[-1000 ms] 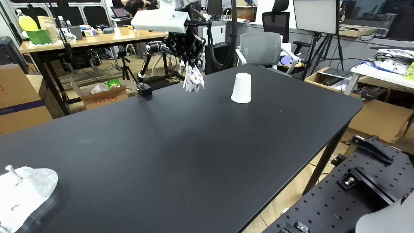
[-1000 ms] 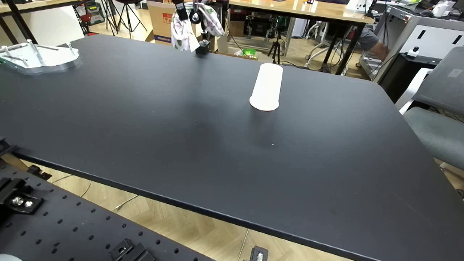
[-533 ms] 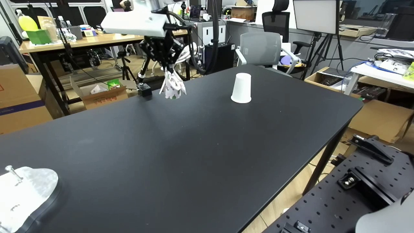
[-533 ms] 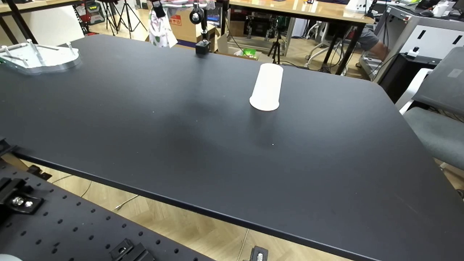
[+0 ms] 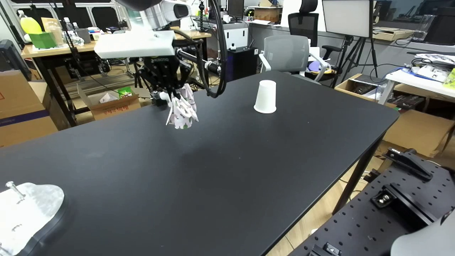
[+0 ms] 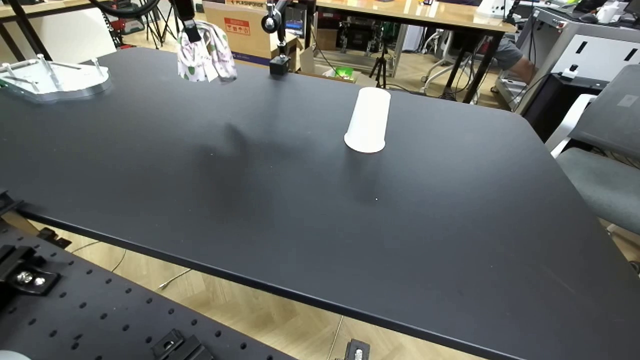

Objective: Remove the towel from the black clamp stand on the table

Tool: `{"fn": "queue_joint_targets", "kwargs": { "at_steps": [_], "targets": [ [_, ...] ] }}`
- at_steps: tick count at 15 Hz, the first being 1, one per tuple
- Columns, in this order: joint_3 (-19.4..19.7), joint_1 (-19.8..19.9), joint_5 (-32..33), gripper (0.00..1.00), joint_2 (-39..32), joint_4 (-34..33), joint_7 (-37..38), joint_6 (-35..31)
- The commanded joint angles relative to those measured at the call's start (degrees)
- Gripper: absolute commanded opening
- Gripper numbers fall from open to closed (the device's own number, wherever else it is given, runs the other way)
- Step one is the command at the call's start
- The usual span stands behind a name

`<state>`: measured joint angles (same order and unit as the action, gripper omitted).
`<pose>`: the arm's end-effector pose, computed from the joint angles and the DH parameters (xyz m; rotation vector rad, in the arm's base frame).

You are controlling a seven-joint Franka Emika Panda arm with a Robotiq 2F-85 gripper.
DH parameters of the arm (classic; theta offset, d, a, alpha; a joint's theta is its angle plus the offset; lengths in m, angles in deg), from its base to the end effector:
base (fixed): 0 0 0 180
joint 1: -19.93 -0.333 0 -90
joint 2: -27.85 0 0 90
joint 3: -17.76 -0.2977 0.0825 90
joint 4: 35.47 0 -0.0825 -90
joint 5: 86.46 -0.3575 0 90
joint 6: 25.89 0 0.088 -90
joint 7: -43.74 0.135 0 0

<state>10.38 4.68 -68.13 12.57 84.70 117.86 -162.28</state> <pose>0.5197 0.2062 0.2700 2.8537 -0.9988 0.2358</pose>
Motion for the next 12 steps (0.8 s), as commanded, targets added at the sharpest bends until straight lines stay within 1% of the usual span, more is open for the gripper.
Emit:
{"fn": "queue_joint_targets", "kwargs": {
  "at_steps": [1,6,7,8,12],
  "targets": [
    [2.2,-0.98,2.39,0.02,-2.38,-1.74,0.3,1.38],
    [3.7,-1.46,3.92,0.02,-5.12,-1.85,0.09,1.44],
    [3.82,-1.51,3.69,0.34,-5.55,-1.94,-0.25,1.77],
    [3.88,-1.57,3.48,0.34,-5.9,-2.02,-0.63,2.09],
    [3.82,-1.87,2.8,0.62,-6.61,-2.12,-1.56,2.5]
  ]
}}
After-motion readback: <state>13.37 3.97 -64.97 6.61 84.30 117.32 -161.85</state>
